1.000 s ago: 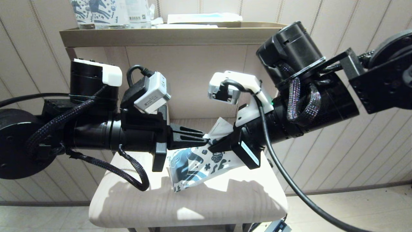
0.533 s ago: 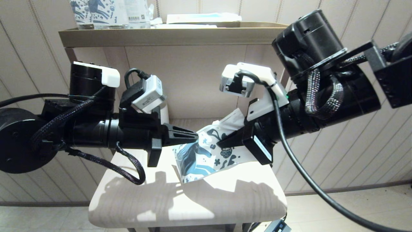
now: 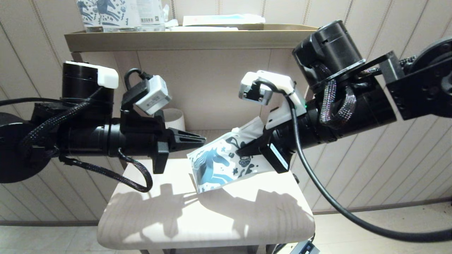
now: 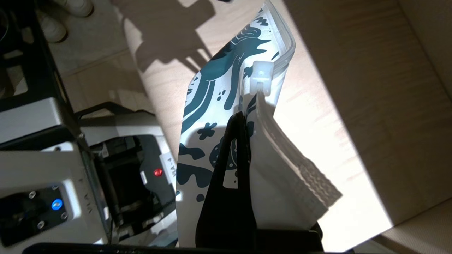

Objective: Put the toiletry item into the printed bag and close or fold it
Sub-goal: Close the strorage bag and place it on the desk

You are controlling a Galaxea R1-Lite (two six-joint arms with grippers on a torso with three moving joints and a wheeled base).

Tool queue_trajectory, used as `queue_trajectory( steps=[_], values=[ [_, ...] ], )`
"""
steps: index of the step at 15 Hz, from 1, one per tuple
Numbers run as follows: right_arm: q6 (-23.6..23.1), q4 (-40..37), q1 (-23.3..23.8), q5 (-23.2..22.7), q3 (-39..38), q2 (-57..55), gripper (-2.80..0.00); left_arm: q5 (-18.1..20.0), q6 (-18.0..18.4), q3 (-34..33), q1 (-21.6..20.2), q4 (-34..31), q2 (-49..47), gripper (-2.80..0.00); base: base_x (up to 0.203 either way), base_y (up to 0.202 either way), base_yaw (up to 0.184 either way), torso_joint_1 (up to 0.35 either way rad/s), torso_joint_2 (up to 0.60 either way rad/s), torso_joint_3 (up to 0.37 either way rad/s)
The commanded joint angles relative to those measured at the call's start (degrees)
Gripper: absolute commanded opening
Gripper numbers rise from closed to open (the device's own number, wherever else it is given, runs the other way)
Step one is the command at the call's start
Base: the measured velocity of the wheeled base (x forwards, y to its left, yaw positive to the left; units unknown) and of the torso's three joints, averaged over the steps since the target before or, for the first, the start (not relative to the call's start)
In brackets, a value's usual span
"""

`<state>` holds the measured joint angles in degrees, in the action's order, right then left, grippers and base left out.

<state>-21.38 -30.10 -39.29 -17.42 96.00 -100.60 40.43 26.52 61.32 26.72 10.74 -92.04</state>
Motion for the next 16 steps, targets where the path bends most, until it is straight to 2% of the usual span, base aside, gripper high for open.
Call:
queue_trajectory(
  steps=[1,2,3,4,7,9,11,15,16],
  values=[
    [-0.04,3.34,1.43,-0.07,-2.27,-1.16,-2.8,0.31,-0.81,-1.86,-3.12,0.44,2.84,-2.8,0.0,0.0,0.0,0.0,0.0,0.0],
    [0.13,4.68,2.04,-0.04,-3.42,-1.39,-2.8,0.25,-0.88,-3.03,-3.81,0.69,3.12,-2.8,0.0,0.0,0.0,0.0,0.0,0.0],
    [0.24,5.98,2.73,-0.07,-4.47,-1.45,-2.8,-0.06,-0.81,-4.15,-3.99,0.81,3.39,-2.48,0.0,0.0,0.0,0.0,0.0,0.0],
    [0.28,7.41,3.33,-0.07,-5.42,-1.77,-2.8,-0.5,-0.82,-5.26,-4.11,0.85,4.3,0.0,0.0,0.0,0.0,0.0,0.0,0.0],
    [0.29,9.26,4.86,-0.07,-6.35,-2.26,-2.8,-1.78,-1.5,-8.94,-5.44,0.37,7.98,0.0,0.0,0.0,0.0,0.0,0.0,0.0],
    [0.33,9.32,6.12,-0.07,-6.38,-3.26,-2.8,-4.19,-2.21,-12.22,-7.06,0.43,11.54,0.0,0.0,0.0,0.0,0.0,0.0,0.0],
    [1.18,10.78,7.17,0.0,-6.49,-4.4,-2.8,-6.61,-2.38,-16.01,-9.97,0.78,14.15,0.0,0.0,0.0,0.0,0.0,0.0,0.0],
    [2.09,11.91,8.25,1.71,-6.09,-5.56,-2.8,-7.17,-4.29,-22.04,-16.85,0.86,18.47,0.0,0.0,0.0,0.0,0.0,0.0,0.0],
    [2.13,12.15,8.27,2.66,-6.0,-6.11,-0.17,-6.87,-4.7,-23.77,-18.96,0.94,19.29,0.0,0.0,0.0,0.0,0.0,0.0,0.0]
  ],
)
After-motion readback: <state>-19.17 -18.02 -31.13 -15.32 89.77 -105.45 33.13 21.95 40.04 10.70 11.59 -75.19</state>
